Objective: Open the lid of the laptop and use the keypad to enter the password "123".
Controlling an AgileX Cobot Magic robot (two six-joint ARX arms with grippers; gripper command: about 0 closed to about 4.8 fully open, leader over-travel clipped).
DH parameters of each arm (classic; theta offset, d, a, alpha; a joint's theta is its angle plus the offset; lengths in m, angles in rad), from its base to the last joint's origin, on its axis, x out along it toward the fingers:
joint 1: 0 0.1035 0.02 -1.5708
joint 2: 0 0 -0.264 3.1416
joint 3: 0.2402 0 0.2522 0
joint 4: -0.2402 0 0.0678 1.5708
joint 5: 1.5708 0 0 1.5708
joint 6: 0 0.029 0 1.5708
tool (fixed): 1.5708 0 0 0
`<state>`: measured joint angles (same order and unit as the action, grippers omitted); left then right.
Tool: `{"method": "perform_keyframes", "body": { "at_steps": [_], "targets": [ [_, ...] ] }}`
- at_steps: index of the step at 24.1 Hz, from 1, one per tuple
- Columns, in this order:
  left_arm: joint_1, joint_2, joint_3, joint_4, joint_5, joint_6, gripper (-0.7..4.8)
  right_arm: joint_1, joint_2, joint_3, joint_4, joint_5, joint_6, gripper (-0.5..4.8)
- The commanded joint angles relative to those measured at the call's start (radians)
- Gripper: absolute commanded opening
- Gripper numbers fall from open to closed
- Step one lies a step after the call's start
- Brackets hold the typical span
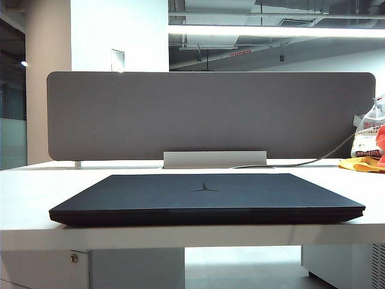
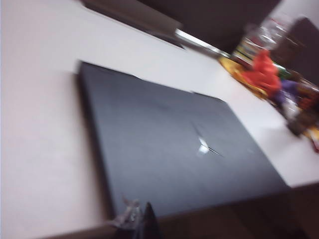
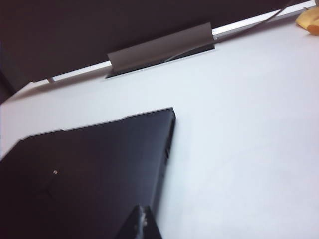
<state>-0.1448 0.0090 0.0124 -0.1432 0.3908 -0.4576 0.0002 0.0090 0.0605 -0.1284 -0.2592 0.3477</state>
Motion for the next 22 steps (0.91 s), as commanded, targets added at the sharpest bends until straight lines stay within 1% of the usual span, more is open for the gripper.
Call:
{"method": "perform_keyframes", "body": {
  "at_steps": [1,4,6,9,11,14,16,18,19,20,21,22],
  "targets": [
    [-0.104,0.036,0.009,-0.054,-0.067,-0.079,-0.05,0.000,0.001,0.071,-0.040,-0.006,0.023,-0.05],
    [-0.210,0.111,0.009,-0.050,-0.099,-0.123,-0.05,0.000,0.023,0.124,-0.119,-0.006,0.045,-0.05],
    [-0.277,0.170,0.011,-0.026,-0.115,-0.153,-0.05,0.000,0.066,0.157,-0.138,-0.016,0.058,-0.05],
    [-0.379,0.269,0.012,0.060,-0.123,-0.199,-0.05,0.002,0.182,0.225,-0.142,-0.048,0.072,-0.05],
    [-0.430,0.340,0.016,0.105,-0.146,-0.226,-0.05,0.024,0.279,0.266,-0.140,-0.058,0.072,-0.05],
    [-0.498,0.467,0.070,0.136,-0.169,-0.228,-0.05,0.105,0.418,0.312,-0.130,-0.055,0.072,-0.05],
    [-0.539,0.598,0.135,0.161,-0.167,-0.232,-0.05,0.194,0.526,0.347,-0.103,-0.049,0.072,-0.05],
    [-0.552,0.690,0.179,0.161,-0.166,-0.232,-0.03,0.250,0.591,0.373,-0.086,-0.039,0.083,-0.05],
    [-0.555,0.764,0.212,0.161,-0.166,-0.235,0.07,0.293,0.643,0.394,-0.077,-0.027,0.101,-0.05],
    [-0.556,0.808,0.232,0.163,-0.165,-0.235,0.36,0.325,0.682,0.409,-0.071,-0.028,0.102,-0.05],
    [-0.556,0.882,0.262,0.175,-0.157,-0.235,0.76,0.357,0.729,0.426,-0.069,-0.023,0.101,-0.05],
    [-0.556,0.926,0.277,0.190,-0.139,-0.235,0.90,0.375,0.767,0.440,-0.068,-0.024,0.101,-0.05]
  ]
}}
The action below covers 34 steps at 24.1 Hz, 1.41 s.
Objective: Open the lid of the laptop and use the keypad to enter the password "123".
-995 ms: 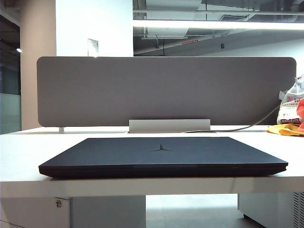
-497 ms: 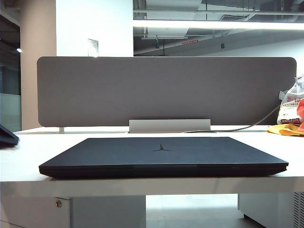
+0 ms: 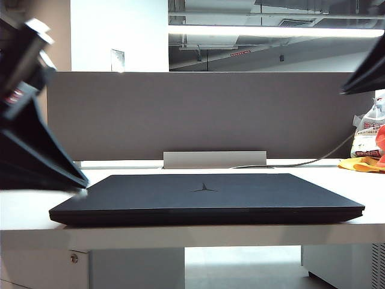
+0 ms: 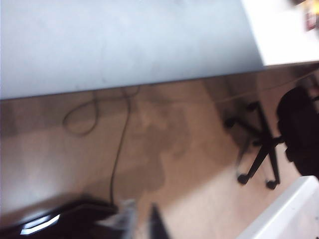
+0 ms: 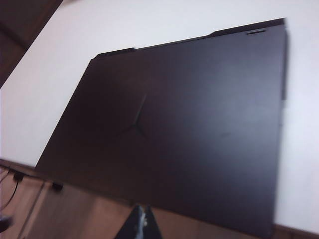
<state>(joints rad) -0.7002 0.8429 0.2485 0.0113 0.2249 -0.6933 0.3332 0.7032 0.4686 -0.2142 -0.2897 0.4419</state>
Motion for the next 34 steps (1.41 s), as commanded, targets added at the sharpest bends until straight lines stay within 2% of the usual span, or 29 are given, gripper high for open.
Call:
{"method": "perform_keyframes", "body": {
  "at_steps": [1,3,5,7,8,9,14,20,23,24,27,32,33,34],
  "targets": [
    [0.000,0.155,0.064,0.057,0.070,-0.001,0.89,0.061,0.125,0.047,0.017,0.000,0.008,-0.05],
    [-0.001,0.248,0.087,0.102,0.119,-0.019,0.89,0.079,0.201,0.054,0.034,-0.007,0.041,-0.05],
    [-0.001,0.304,0.087,0.157,0.159,-0.021,0.89,0.079,0.259,0.054,0.051,-0.082,0.084,-0.05],
    [-0.001,0.306,0.087,0.171,0.154,0.020,0.81,0.079,0.307,0.054,0.063,-0.176,0.110,-0.05],
    [-0.001,0.298,0.087,0.182,0.150,0.060,0.36,0.080,0.322,0.052,0.062,-0.197,0.116,-0.05],
    [0.000,0.280,0.087,0.193,0.130,0.089,-0.05,0.087,0.333,0.048,0.061,-0.204,0.118,-0.05],
    [0.000,0.177,0.087,0.160,0.026,0.132,-0.06,0.148,0.379,0.047,0.078,-0.195,0.206,-0.05],
    [0.000,0.069,0.090,0.045,-0.079,0.251,-0.06,0.254,0.460,0.047,0.183,-0.166,0.298,-0.05],
    [0.000,-0.018,0.169,-0.153,-0.122,0.312,-0.06,0.291,0.483,0.042,0.200,-0.127,0.329,-0.05],
    [0.000,-0.041,0.233,-0.270,-0.158,0.348,-0.06,0.300,0.491,0.037,0.222,-0.124,0.345,-0.05],
    [-0.001,-0.045,0.414,-0.459,-0.169,0.370,-0.06,0.308,0.497,-0.009,0.359,-0.124,0.453,-0.05],
    [-0.002,-0.056,0.552,-0.604,-0.175,0.412,-0.06,0.308,0.498,-0.032,0.402,-0.113,0.494,0.09],
    [-0.002,-0.056,0.564,-0.630,-0.176,0.427,-0.06,0.310,0.498,-0.032,0.402,-0.105,0.507,0.44],
    [-0.008,-0.056,0.581,-0.673,-0.176,0.443,-0.06,0.310,0.503,-0.032,0.402,-0.092,0.529,1.25]
  ]
}}
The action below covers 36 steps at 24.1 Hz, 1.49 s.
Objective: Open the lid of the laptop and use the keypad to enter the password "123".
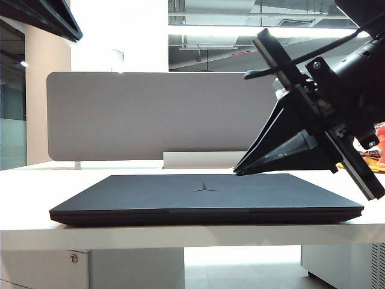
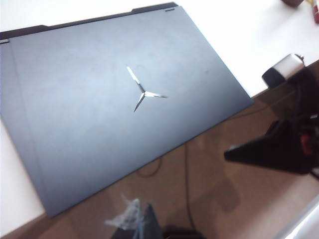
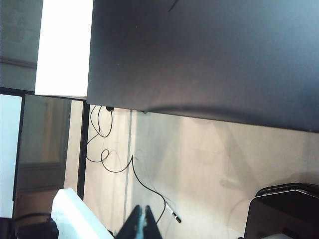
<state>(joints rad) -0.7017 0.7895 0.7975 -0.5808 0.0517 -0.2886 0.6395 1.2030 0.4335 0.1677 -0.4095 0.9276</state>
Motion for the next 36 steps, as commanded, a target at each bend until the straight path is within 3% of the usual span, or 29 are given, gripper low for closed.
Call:
{"method": "perform_keyframes", "body": {
  "at_steps": [1,4,14,20,36],
  "targets": [
    [-0.013,-0.003,0.040,-0.101,-0.003,0.053,-0.06,0.003,0.011,0.003,0.021,0.030,0.060,1.75],
    [-0.059,-0.004,0.060,-0.136,-0.024,0.053,-0.06,0.010,0.061,0.003,0.047,0.034,0.101,2.13],
    [-0.096,-0.004,0.061,-0.177,-0.032,0.047,-0.06,0.067,0.315,0.003,0.426,0.059,0.312,2.12],
    [-0.096,-0.004,0.062,-0.185,-0.024,0.050,-0.06,0.108,0.331,0.004,0.435,0.217,0.363,2.12],
    [-0.096,-0.004,0.099,-0.209,-0.021,0.072,-0.06,0.108,0.408,0.006,0.539,0.306,0.435,1.98]
  ]
}}
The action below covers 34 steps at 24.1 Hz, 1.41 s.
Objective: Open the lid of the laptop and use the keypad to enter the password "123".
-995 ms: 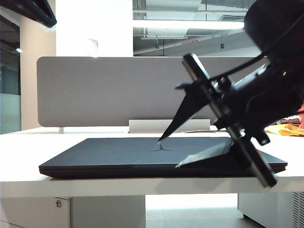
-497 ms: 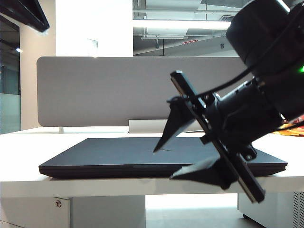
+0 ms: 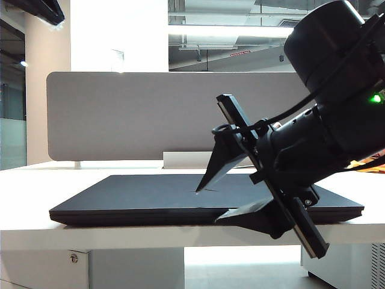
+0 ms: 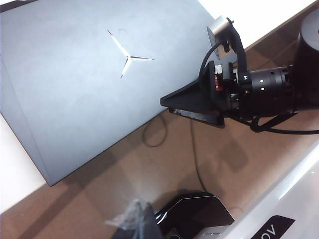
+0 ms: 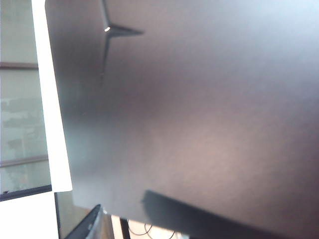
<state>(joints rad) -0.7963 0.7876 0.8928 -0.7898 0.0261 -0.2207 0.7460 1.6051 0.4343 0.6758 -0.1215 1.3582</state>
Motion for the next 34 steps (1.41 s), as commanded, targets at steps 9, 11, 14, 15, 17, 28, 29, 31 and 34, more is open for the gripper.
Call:
{"method": "perform_keyframes", "body": {
  "at_steps": [9,11,14,15,17,28,29,31,34],
  "targets": [
    [-0.001,-0.002,0.004,-0.010,0.003,0.004,-0.06,0.008,0.005,0.005,0.139,0.019,0.002,0.48],
    [-0.001,-0.002,0.004,-0.018,0.002,0.004,-0.06,0.014,0.005,0.005,0.171,0.018,-0.002,0.29],
    [-0.001,-0.001,0.004,-0.026,0.000,0.005,-0.06,0.015,0.005,0.005,0.176,0.017,-0.005,0.08],
    [-0.001,-0.001,0.004,-0.026,0.000,0.004,-0.06,0.015,0.005,0.005,0.188,0.016,-0.008,0.08],
    [-0.001,-0.001,0.004,-0.034,0.000,0.004,-0.06,0.015,0.005,0.006,0.208,0.015,-0.024,0.08],
    [-0.001,0.000,0.003,-0.062,0.000,0.004,-0.06,0.041,0.005,0.005,0.102,-0.034,0.029,0.08],
    [-0.001,0.000,0.003,-0.063,0.000,0.004,-0.06,0.042,0.005,0.005,0.085,-0.032,0.029,0.08],
    [-0.001,0.000,0.003,-0.063,0.000,0.004,-0.06,0.045,0.005,0.005,0.070,-0.027,0.029,0.08],
    [-0.001,0.000,0.003,-0.064,0.000,0.004,-0.06,0.045,0.005,0.004,0.052,-0.022,0.030,0.13]
  ]
}}
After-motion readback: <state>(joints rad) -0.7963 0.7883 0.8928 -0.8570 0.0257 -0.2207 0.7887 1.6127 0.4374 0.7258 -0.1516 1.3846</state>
